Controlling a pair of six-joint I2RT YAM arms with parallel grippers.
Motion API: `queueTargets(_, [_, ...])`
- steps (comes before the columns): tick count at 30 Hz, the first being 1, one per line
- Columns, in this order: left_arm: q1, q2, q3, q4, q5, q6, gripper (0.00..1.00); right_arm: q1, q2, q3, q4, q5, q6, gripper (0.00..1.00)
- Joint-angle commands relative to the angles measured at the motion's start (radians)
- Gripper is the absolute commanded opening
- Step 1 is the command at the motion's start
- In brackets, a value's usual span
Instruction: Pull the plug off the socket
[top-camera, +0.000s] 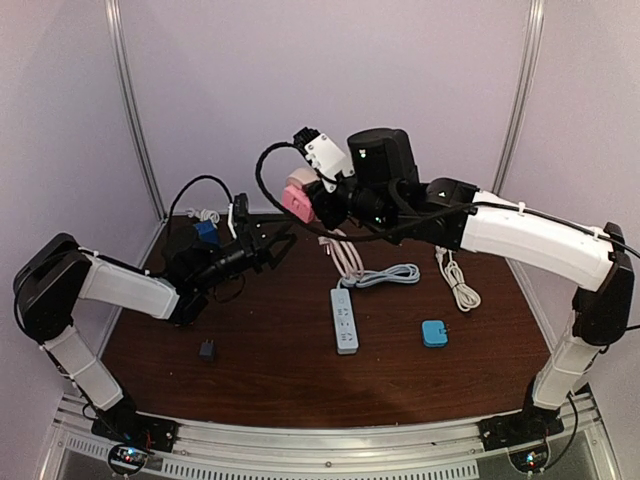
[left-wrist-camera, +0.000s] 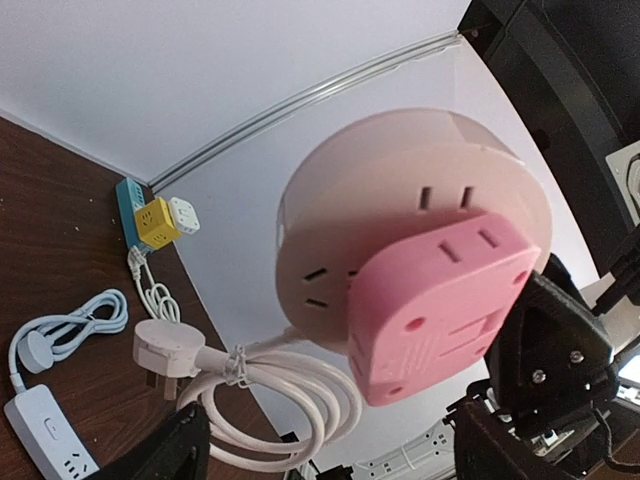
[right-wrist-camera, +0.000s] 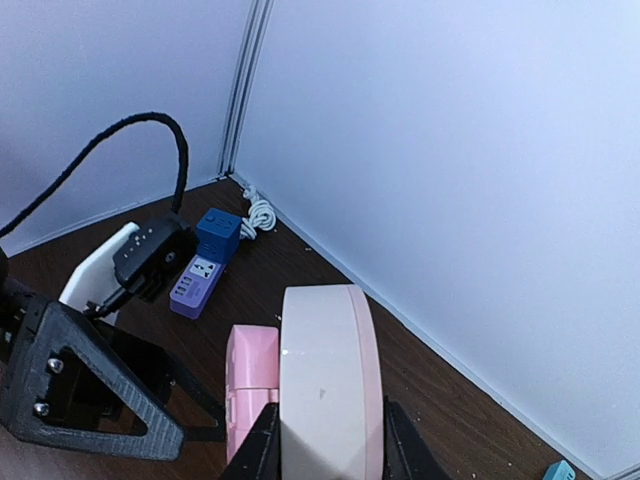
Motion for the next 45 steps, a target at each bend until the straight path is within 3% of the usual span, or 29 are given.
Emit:
queueTargets(1, [0.004,0.023,0.038,0.137,0.025,-0.008,0.87,0.008,-0.049,0.059,0.053,-0.058,0.073,0.00])
queueTargets(10, [0.001,0.005,0.038,0.231,0.010,-0.013,0.88,0.009,-0.030,0.048,0.054,-0.084,0.111,0.00])
queueTargets(20, [-0.011,-0.017,0.065,0.242,0.013,-0.019,0.81,0.006,-0.020,0.025,0.055,-0.092,0.141,0.00])
queueTargets(36, [-0.023,-0.088,0.019,0.180,-0.026,-0.015,0.48,-0.028,-0.015,-0.021,0.062,-0.089,0.193,0.00])
queueTargets(45, [-0.025,-0.105,0.018,0.095,-0.032,-0.006,0.39,-0.031,-0.015,-0.035,0.065,-0.098,0.204,0.00])
